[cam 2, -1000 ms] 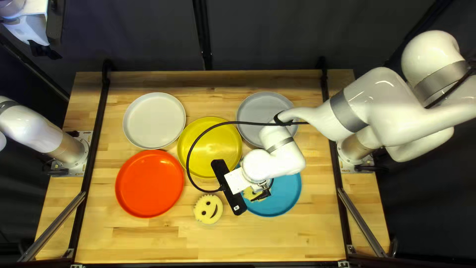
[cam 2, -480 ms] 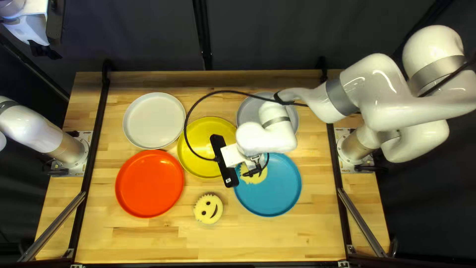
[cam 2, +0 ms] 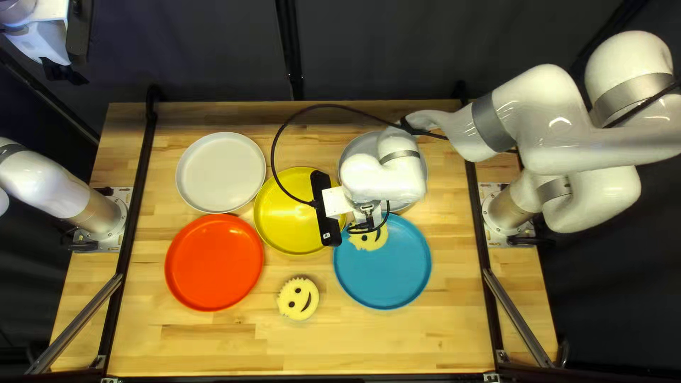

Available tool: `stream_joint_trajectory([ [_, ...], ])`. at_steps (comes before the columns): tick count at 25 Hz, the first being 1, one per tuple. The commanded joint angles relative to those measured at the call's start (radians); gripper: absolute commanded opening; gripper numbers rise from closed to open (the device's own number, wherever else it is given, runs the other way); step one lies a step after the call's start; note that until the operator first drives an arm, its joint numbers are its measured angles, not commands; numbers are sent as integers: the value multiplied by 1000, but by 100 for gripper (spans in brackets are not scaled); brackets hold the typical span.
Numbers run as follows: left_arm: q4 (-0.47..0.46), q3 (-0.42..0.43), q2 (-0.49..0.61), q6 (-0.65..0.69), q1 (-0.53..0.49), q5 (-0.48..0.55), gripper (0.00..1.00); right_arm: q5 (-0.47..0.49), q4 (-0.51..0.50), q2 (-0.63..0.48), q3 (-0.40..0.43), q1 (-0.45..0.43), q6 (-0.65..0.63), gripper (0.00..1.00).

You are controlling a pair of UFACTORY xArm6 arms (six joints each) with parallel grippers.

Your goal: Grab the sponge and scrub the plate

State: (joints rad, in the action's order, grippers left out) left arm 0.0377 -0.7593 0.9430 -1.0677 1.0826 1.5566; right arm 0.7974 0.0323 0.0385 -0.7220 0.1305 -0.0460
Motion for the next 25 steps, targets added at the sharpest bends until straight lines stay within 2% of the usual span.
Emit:
stream_joint_trajectory([
  [1, 0, 0, 0, 0, 0, 0, 100, -2, 14, 29, -36, 49, 31, 0],
  [8, 0, 0, 0, 0, 0, 0, 100, -4, 44, 42, -61, 156, 97, 0],
  [16, 0, 0, 0, 0, 0, 0, 100, -21, 81, 46, -53, 253, 167, 0],
  [20, 0, 0, 0, 0, 0, 0, 100, -23, 88, 47, -52, 253, 165, 0],
  [25, 0, 0, 0, 0, 0, 0, 100, -39, 90, -2, 11, 161, 99, 0],
])
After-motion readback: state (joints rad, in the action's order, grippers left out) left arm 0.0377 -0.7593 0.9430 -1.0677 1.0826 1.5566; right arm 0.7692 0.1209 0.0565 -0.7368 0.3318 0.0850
